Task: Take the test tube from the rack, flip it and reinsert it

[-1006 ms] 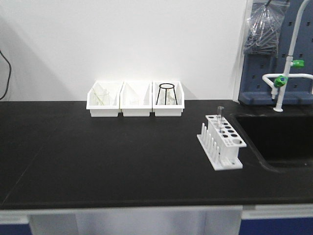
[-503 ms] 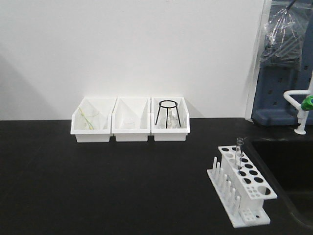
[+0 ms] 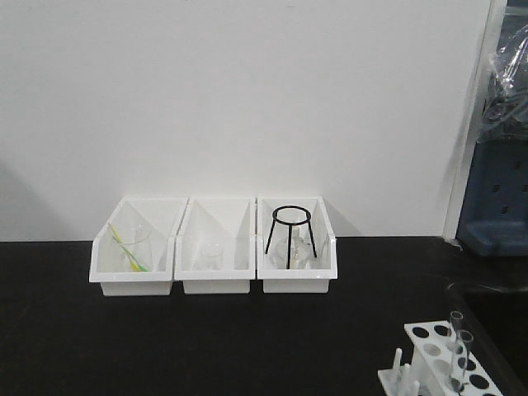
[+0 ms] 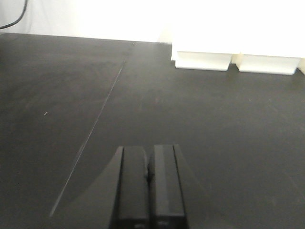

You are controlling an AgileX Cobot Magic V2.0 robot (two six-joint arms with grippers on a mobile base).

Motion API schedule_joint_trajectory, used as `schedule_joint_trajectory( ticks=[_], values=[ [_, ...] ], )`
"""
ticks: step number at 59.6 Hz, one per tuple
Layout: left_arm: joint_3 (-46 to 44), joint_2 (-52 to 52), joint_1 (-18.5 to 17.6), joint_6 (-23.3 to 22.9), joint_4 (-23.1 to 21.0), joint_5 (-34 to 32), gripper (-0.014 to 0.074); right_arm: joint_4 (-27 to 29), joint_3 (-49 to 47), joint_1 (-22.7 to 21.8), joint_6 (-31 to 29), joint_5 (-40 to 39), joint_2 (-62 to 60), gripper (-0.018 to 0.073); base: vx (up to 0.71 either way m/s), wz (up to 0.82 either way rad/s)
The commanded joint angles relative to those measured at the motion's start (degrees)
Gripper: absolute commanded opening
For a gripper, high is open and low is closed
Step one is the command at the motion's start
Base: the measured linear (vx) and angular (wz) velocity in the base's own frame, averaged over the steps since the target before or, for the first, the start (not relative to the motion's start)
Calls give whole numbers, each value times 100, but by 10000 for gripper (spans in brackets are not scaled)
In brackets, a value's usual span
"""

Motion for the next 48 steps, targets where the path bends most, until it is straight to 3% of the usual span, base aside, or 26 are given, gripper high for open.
schedule_joint_trajectory(
  ticks=[1,43,48],
  values=[
    [11,-18,-40,-1,-21,-500,-6,-24,3,-14,-43,-471,-61,-6,31,-2],
    [11,-18,-40,-1,-21,-500,-6,-24,3,-15,-43,-483,-61,-6,7,-1],
    [11,-18,-40,-1,-21,-500,-6,23,-5,-15,-31,-804,-61,-6,0,0]
  ],
)
